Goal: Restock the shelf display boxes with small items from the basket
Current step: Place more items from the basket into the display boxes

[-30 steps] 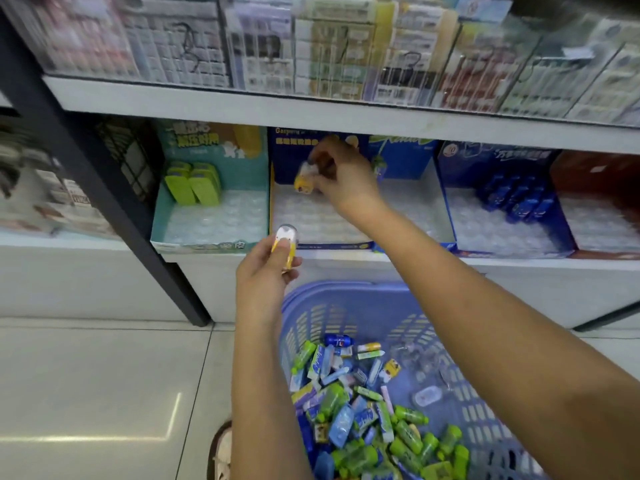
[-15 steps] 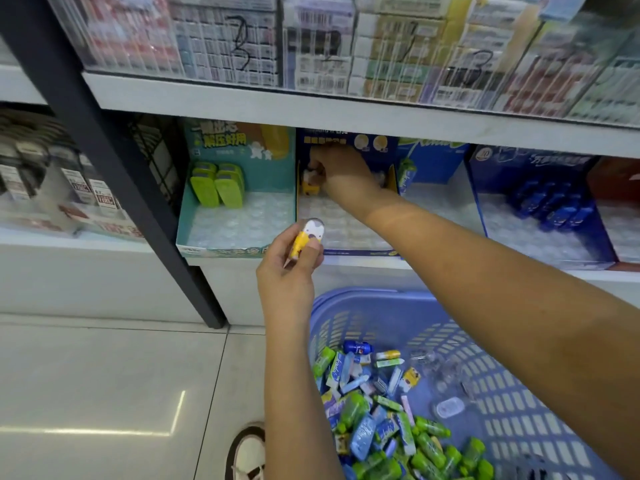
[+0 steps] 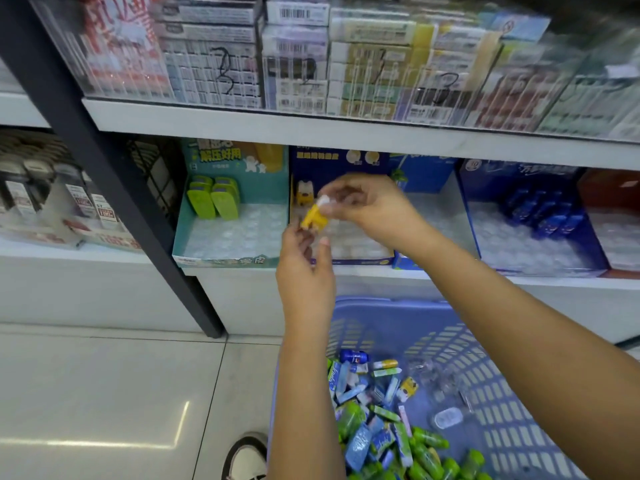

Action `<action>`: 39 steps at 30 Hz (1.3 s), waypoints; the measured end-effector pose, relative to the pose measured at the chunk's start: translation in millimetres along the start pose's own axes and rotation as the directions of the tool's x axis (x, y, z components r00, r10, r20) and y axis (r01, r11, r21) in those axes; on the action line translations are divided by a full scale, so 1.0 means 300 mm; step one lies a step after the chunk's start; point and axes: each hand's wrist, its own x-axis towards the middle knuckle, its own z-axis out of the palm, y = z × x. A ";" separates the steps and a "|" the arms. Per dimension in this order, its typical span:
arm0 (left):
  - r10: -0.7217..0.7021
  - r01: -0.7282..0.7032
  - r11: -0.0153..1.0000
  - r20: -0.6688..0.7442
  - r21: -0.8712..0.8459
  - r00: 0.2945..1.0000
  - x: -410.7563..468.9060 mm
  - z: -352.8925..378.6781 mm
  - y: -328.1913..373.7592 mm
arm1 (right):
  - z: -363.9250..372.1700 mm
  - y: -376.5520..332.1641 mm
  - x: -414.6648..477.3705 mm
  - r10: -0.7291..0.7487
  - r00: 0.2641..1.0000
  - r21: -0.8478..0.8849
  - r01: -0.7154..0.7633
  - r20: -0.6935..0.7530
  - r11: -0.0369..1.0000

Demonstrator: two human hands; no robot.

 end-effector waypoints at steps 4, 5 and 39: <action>0.038 -0.218 0.758 0.292 0.614 0.956 -0.011 0.025 -0.032 | -0.017 0.041 0.117 -0.110 0.985 -0.416 0.044 -0.137 0.908; 0.017 -0.239 0.711 0.323 0.662 0.946 -0.017 0.027 -0.038 | -0.013 0.059 0.138 -0.134 0.987 -0.491 0.072 -0.093 0.868; -0.554 -0.137 0.639 0.577 0.757 0.600 -0.348 0.142 -0.401 | 0.064 0.648 -0.553 0.463 0.839 -0.686 -0.158 0.286 0.710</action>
